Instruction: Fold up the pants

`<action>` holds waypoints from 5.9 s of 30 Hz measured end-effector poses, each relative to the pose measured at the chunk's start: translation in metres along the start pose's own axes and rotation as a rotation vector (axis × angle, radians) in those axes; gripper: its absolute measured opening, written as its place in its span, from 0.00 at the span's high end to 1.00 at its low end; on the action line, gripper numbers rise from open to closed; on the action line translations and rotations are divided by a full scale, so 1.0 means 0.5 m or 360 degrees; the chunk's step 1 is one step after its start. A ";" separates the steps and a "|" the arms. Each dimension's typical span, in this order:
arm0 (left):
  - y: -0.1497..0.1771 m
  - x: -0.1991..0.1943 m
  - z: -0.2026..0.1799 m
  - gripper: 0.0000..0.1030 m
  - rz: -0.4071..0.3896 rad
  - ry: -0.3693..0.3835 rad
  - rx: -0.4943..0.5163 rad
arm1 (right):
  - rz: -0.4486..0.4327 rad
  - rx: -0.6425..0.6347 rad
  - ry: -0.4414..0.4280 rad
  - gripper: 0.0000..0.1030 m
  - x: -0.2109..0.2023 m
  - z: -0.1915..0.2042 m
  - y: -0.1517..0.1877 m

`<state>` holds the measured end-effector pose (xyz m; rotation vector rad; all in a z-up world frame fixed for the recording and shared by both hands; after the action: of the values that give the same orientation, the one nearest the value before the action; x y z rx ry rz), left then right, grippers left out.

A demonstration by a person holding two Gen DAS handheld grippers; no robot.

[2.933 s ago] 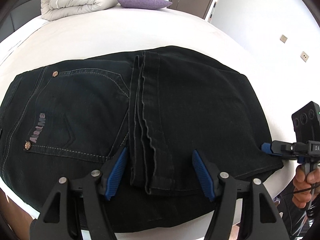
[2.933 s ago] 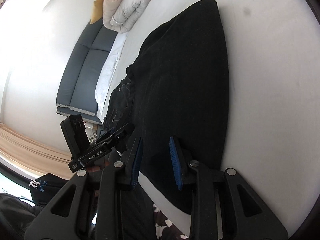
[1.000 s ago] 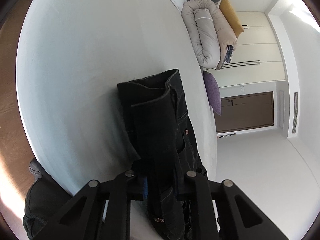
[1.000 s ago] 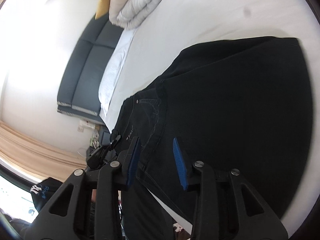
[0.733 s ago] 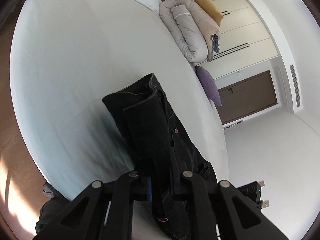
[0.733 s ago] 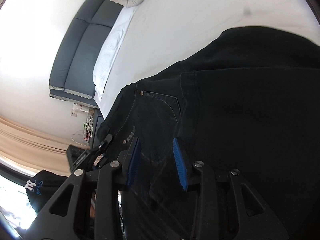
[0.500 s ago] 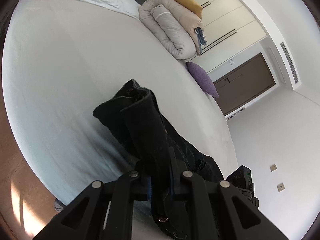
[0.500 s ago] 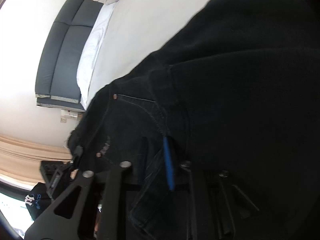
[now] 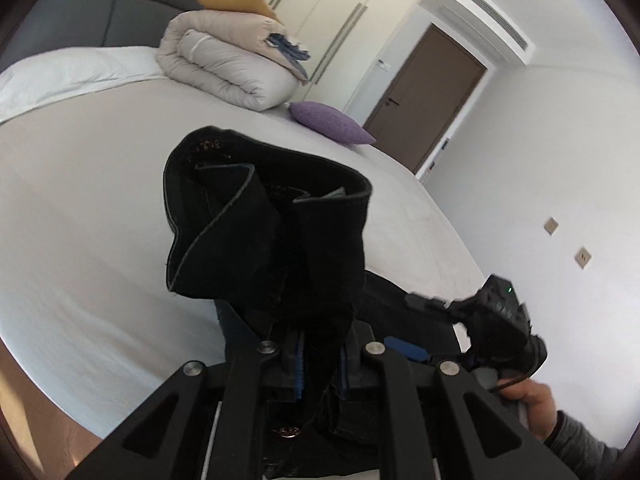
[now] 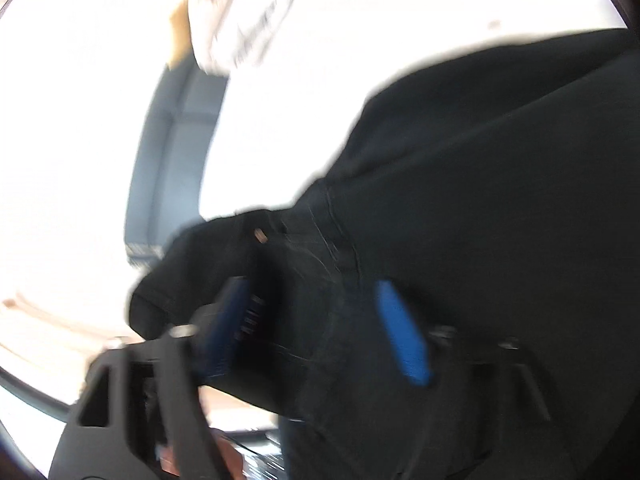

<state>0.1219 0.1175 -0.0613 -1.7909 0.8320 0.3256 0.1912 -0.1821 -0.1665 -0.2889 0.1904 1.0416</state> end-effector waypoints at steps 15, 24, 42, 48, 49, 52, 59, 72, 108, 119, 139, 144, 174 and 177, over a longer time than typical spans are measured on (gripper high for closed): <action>0.184 0.064 -0.240 0.89 0.0176 0.0000 0.0827 | 0.0086 -0.0005 -0.0062 0.16 -0.113 0.021 0.030; 0.206 0.070 -0.242 0.89 0.0208 -0.0027 0.0886 | 0.0104 0.0040 0.0114 0.44 -0.117 -0.062 0.032; 0.223 0.084 -0.352 0.89 0.0274 0.0124 0.1025 | -0.0074 -0.0167 0.0278 0.87 -0.228 -0.084 0.022; 0.239 0.099 -0.374 0.89 0.0326 0.0143 0.1065 | -0.0109 -0.0149 0.0288 0.87 -0.266 -0.095 0.028; 0.241 0.102 -0.377 0.89 0.0338 0.0149 0.1060 | -0.0119 -0.0153 0.0297 0.87 -0.273 -0.096 0.030; 0.247 0.112 -0.387 0.88 0.0365 0.0150 0.1088 | -0.0124 -0.0186 0.0339 0.87 -0.299 -0.097 0.040; 0.246 0.121 -0.371 0.74 0.0418 0.0166 0.1010 | -0.0092 -0.0098 0.0268 0.85 -0.292 -0.144 0.023; 0.131 0.068 -0.260 0.26 0.0389 0.0166 0.0658 | -0.0328 -0.0199 0.0272 0.71 -0.400 -0.055 0.048; 0.064 0.109 -0.171 0.15 0.0489 -0.0046 0.0580 | -0.0271 -0.0271 0.0387 0.59 -0.457 -0.050 0.153; -0.004 0.269 0.001 0.07 0.0842 0.0082 0.0159 | -0.0178 -0.0101 0.0431 0.35 -0.366 -0.109 0.043; 0.039 0.302 -0.089 0.68 0.0977 0.0197 0.0269 | -0.0152 -0.0169 0.0523 0.83 -0.233 -0.085 0.035; 0.002 0.281 -0.127 0.81 0.0931 0.0224 0.0293 | -0.0175 -0.0349 0.0532 0.85 -0.237 -0.017 0.030; -0.029 0.459 -0.276 0.29 0.0768 0.0164 0.0475 | -0.0444 -0.0226 0.0651 0.56 -0.492 -0.150 -0.171; -0.036 0.397 -0.285 0.21 0.0606 0.0127 0.0490 | -0.0535 -0.0299 0.0742 0.56 -0.527 -0.109 -0.122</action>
<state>0.2519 -0.0844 -0.1103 -1.3629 1.2143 0.3510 0.1131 -0.4447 -0.1326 -0.7097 0.4481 0.6464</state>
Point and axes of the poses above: each gripper's, at about its wrist camera, not at the fingertips, and x roughly the way its jaws point, z to its left, y to its underside, the point moved 1 cm from there along x, roughly the way its jaws point, and after that the axes turned 8 degrees about -y, right-handed, at the moved point
